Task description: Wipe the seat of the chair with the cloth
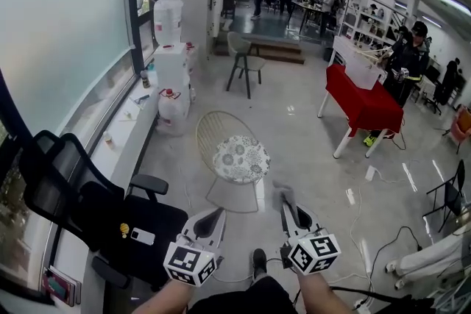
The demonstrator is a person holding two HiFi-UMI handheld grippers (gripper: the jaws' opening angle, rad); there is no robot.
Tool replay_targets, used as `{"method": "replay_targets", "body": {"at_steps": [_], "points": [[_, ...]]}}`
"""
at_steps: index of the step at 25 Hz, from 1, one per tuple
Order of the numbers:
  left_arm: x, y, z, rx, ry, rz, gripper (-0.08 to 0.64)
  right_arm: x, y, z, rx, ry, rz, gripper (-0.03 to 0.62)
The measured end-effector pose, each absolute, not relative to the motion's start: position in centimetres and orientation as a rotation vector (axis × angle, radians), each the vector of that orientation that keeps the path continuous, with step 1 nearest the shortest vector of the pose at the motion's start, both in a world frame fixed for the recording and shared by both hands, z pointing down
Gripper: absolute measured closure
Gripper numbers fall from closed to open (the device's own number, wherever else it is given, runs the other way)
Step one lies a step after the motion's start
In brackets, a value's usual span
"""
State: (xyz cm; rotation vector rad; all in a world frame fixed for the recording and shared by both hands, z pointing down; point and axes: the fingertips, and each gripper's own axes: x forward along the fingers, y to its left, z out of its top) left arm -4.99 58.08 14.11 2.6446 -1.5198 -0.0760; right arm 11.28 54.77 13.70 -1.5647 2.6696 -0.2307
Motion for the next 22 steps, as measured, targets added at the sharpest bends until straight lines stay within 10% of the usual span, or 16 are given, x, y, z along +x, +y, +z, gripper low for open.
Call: {"method": "replay_targets", "body": {"at_steps": [22], "points": [[0.2, 38.5, 14.8, 2.542, -1.632, -0.018, 0.554, 15.5, 34.7, 15.2, -1.375, 2.745, -0.295, 0.568]]}}
